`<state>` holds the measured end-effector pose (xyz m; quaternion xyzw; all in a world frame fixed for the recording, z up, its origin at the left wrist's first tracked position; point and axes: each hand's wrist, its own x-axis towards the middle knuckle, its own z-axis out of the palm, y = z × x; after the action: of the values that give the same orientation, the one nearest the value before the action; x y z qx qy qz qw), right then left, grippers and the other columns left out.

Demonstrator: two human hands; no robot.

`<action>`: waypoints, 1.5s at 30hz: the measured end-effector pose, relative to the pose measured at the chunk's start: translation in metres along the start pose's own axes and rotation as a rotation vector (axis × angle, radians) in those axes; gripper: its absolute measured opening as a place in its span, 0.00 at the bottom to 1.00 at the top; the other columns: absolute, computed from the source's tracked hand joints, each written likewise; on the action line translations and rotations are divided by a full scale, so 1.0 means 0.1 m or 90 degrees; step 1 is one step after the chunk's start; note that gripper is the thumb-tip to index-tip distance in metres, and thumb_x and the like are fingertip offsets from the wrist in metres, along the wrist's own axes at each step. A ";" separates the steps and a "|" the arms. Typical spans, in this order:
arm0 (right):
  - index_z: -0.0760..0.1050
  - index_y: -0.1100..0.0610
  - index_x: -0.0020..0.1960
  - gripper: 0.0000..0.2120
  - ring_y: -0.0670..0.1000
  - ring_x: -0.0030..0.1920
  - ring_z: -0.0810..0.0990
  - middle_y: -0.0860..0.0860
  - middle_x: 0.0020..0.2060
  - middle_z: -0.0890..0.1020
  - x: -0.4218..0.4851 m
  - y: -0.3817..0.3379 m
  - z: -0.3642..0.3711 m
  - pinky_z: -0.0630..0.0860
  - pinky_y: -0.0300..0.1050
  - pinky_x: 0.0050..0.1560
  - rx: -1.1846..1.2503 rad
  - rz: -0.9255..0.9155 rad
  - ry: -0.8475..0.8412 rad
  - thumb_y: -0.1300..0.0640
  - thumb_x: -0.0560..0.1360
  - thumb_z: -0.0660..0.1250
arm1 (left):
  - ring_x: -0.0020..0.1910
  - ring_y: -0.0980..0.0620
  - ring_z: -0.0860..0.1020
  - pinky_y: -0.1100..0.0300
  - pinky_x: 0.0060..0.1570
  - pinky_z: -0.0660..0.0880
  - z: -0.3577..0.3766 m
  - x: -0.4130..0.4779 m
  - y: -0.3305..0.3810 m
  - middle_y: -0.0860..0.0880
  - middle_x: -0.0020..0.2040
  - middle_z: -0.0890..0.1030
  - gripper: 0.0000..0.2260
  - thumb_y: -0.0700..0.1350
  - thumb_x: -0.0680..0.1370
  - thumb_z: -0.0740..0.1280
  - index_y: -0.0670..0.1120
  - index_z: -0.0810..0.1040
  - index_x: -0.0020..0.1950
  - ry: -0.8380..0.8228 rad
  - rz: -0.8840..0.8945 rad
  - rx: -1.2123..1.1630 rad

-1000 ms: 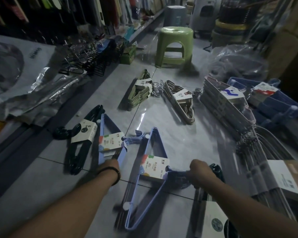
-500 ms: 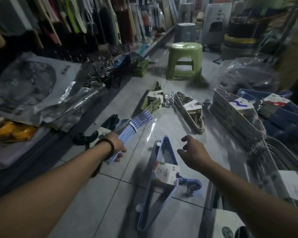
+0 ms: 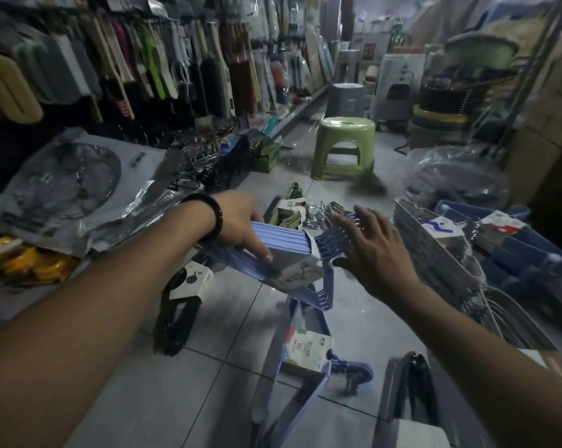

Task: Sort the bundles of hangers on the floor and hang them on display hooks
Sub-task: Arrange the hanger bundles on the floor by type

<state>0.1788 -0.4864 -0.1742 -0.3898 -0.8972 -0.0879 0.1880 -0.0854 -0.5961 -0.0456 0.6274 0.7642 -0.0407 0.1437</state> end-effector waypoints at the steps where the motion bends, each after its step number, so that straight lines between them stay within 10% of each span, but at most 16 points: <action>1: 0.61 0.49 0.80 0.43 0.64 0.71 0.72 0.61 0.75 0.67 0.00 0.04 -0.06 0.77 0.63 0.66 -0.008 -0.022 0.014 0.41 0.72 0.76 | 0.41 0.53 0.81 0.57 0.36 0.76 -0.04 -0.04 0.03 0.55 0.39 0.82 0.21 0.70 0.61 0.79 0.57 0.82 0.42 0.027 0.014 0.040; 4: 0.70 0.56 0.73 0.30 0.60 0.47 0.83 0.61 0.60 0.77 -0.08 0.11 -0.18 0.85 0.55 0.43 0.028 -0.074 0.025 0.53 0.73 0.74 | 0.42 0.55 0.80 0.59 0.35 0.74 -0.10 -0.12 0.09 0.57 0.44 0.82 0.29 0.75 0.59 0.75 0.61 0.83 0.54 0.140 0.019 0.194; 7: 0.69 0.56 0.67 0.20 0.55 0.40 0.81 0.57 0.55 0.78 -0.18 0.10 -0.13 0.83 0.53 0.36 0.081 -0.045 0.025 0.52 0.77 0.64 | 0.54 0.50 0.77 0.52 0.57 0.73 -0.05 -0.07 0.03 0.54 0.57 0.82 0.27 0.67 0.66 0.75 0.64 0.79 0.64 0.337 0.054 0.250; 12: 0.69 0.51 0.51 0.07 0.50 0.35 0.82 0.51 0.43 0.83 -0.16 0.21 0.10 0.82 0.54 0.34 0.284 0.182 -0.049 0.55 0.82 0.68 | 0.72 0.42 0.67 0.50 0.65 0.68 0.46 0.19 0.02 0.42 0.74 0.66 0.35 0.50 0.71 0.76 0.53 0.67 0.76 0.756 -0.049 -0.203; 15: 0.75 0.55 0.54 0.04 0.51 0.32 0.84 0.55 0.40 0.83 -0.32 0.26 0.30 0.82 0.49 0.30 0.483 0.302 -0.153 0.55 0.83 0.66 | 0.67 0.42 0.72 0.45 0.64 0.72 1.01 0.36 0.12 0.44 0.71 0.69 0.31 0.57 0.74 0.72 0.49 0.65 0.73 0.332 -0.171 -0.688; 18: 0.77 0.64 0.55 0.07 0.58 0.34 0.85 0.62 0.41 0.83 -0.59 0.23 0.50 0.85 0.59 0.38 0.660 0.460 -0.254 0.59 0.84 0.65 | 0.60 0.43 0.79 0.45 0.61 0.78 1.55 0.39 0.20 0.45 0.64 0.79 0.21 0.57 0.79 0.69 0.46 0.76 0.67 -0.023 -0.159 -0.781; 22: 0.77 0.72 0.51 0.08 0.56 0.27 0.79 0.60 0.30 0.78 -0.95 0.24 0.72 0.79 0.51 0.32 0.720 0.628 -0.376 0.66 0.82 0.65 | 0.39 0.49 0.78 0.62 0.30 0.74 2.04 0.42 0.34 0.41 0.62 0.80 0.23 0.29 0.77 0.66 0.48 0.75 0.69 -0.086 -0.140 -0.696; 32: 0.83 0.63 0.53 0.08 0.51 0.40 0.82 0.59 0.45 0.85 -1.19 0.19 1.19 0.84 0.48 0.46 0.483 0.456 -0.567 0.58 0.79 0.71 | 0.51 0.48 0.83 0.55 0.42 0.84 2.92 0.48 0.28 0.50 0.57 0.83 0.23 0.34 0.70 0.76 0.49 0.76 0.61 -0.091 -0.221 -0.602; 40: 0.82 0.71 0.52 0.14 0.52 0.25 0.82 0.58 0.30 0.84 -1.11 0.10 1.14 0.79 0.42 0.28 0.365 0.481 -0.619 0.58 0.81 0.69 | 0.57 0.52 0.80 0.59 0.61 0.77 3.12 0.44 0.34 0.49 0.62 0.82 0.19 0.39 0.76 0.69 0.50 0.76 0.66 -0.151 -0.166 -0.503; 45: 0.77 0.55 0.53 0.19 0.54 0.46 0.82 0.55 0.49 0.82 -0.88 0.05 1.15 0.80 0.46 0.46 0.142 0.328 -0.575 0.40 0.74 0.69 | 0.36 0.47 0.81 0.58 0.35 0.78 2.98 0.47 0.02 0.48 0.44 0.83 0.08 0.47 0.75 0.68 0.47 0.83 0.52 -0.186 -0.295 -0.594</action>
<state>0.2064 -0.5068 -0.3154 -0.5746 -0.7676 0.2335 -0.1616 -0.0413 -0.6237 -0.3427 0.2998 0.7916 0.1855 0.4991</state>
